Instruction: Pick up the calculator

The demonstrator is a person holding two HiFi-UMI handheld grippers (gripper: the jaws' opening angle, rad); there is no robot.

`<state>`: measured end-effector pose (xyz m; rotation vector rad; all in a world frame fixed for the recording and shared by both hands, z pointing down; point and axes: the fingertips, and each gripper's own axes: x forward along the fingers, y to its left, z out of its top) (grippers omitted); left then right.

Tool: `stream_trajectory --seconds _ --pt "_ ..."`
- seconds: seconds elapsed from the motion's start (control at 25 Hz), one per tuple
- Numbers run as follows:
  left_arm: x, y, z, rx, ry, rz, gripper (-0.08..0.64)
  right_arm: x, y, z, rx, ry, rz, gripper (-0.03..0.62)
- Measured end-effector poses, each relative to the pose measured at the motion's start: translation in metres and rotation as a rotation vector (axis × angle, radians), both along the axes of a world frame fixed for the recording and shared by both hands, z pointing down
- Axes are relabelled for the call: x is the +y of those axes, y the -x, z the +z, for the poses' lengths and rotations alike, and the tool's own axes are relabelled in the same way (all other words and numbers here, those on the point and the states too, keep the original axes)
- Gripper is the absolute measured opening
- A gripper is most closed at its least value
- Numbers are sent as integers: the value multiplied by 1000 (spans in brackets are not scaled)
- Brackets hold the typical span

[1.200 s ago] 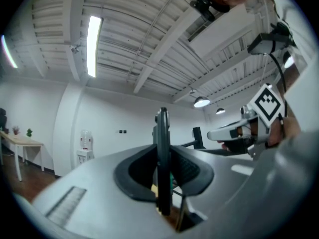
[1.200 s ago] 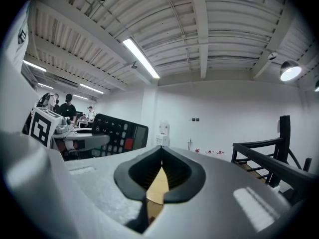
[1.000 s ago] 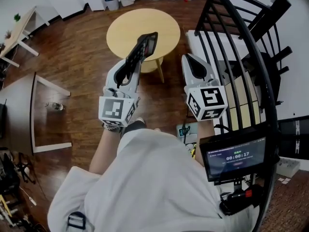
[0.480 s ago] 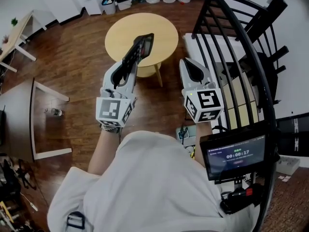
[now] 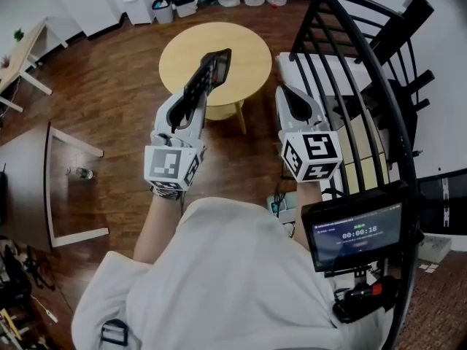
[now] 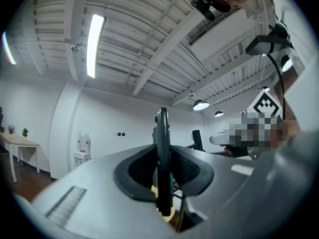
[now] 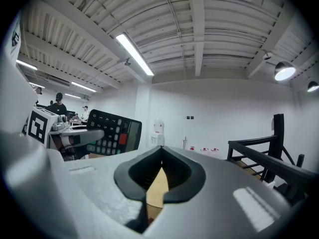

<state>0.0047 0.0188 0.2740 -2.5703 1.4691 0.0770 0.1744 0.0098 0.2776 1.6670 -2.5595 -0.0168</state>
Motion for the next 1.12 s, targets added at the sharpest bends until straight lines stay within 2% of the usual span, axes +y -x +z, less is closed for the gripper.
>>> stream_trajectory --seconds 0.24,1.12 --pt "-6 7 0 -1 0 2 75 -5 10 0 26 -1 -7 2" --pt "-1 21 3 -3 -5 8 75 0 33 -1 12 -10 -20 2"
